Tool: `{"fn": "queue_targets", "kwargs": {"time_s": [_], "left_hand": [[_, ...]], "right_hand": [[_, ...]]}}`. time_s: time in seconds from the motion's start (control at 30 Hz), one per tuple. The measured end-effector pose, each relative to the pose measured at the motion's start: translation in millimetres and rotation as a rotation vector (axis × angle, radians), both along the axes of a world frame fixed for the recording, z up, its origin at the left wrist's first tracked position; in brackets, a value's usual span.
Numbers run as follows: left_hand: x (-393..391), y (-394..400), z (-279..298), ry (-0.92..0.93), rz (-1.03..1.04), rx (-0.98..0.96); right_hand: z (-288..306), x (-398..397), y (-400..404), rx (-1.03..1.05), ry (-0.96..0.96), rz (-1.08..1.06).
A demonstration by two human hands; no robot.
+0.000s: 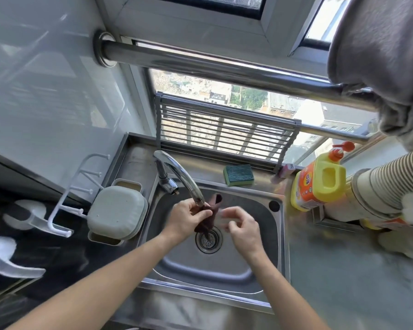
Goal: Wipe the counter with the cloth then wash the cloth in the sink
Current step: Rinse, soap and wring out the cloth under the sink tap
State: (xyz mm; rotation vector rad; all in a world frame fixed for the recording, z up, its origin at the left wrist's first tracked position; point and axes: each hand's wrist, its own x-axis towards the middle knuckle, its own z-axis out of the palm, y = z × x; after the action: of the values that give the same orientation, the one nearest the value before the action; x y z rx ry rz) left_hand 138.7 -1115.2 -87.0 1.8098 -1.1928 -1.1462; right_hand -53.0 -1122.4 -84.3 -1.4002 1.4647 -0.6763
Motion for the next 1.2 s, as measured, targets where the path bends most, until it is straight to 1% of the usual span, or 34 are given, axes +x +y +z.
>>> {"fn": "queue_targets", "kwargs": {"time_s": [0.07, 0.1, 0.2, 0.27, 0.33, 0.43, 0.53, 0.7, 0.83, 0.9, 0.97, 1.03, 1.1, 1.13, 1.2], "left_hand": [[8, 3, 4, 0.003, -0.098, -0.031], [10, 4, 6, 0.017, -0.127, -0.047], [15, 7, 13, 0.056, -0.184, -0.113], [18, 7, 12, 0.068, -0.193, -0.138], [21, 7, 9, 0.05, -0.144, -0.144], [30, 7, 3, 0.055, -0.058, -0.132], [32, 8, 4, 0.035, -0.086, -0.156], [33, 10, 11, 0.009, -0.143, -0.226], [36, 10, 16, -0.026, -0.175, -0.264], [37, 11, 19, -0.065, -0.148, -0.296], [39, 13, 18, -0.146, -0.104, -0.309], [42, 16, 14, -0.241, -0.052, -0.309], [45, 18, 9, -0.3, 0.002, -0.307], [47, 19, 8, -0.313, 0.004, -0.315], [47, 20, 7, -0.338, -0.04, -0.34]], "right_hand": [[-1, -12, -10, -0.095, 0.194, 0.022], [-2, -15, -14, -0.105, 0.237, 0.095], [-12, -16, -24, -0.056, 0.325, 0.367], [-18, -17, -28, -0.043, 0.369, 0.459], [-21, -18, -27, -0.063, 0.34, 0.51], [-22, -21, -19, -0.201, 0.251, 0.436], [-21, -20, -15, -0.287, 0.233, 0.447], [-26, -13, -15, -0.306, 0.324, 0.46], [-28, -9, -17, -0.256, 0.441, 0.482], [-28, -10, -16, -0.265, 0.542, 0.471], [-25, -13, -18, -0.285, 0.575, 0.437], [-16, -16, -23, -0.329, 0.523, 0.381], [-6, -17, -27, -0.398, 0.42, 0.33], [0, -16, -26, -0.451, 0.398, 0.334], [10, -12, -22, -0.512, 0.448, 0.465]]}}
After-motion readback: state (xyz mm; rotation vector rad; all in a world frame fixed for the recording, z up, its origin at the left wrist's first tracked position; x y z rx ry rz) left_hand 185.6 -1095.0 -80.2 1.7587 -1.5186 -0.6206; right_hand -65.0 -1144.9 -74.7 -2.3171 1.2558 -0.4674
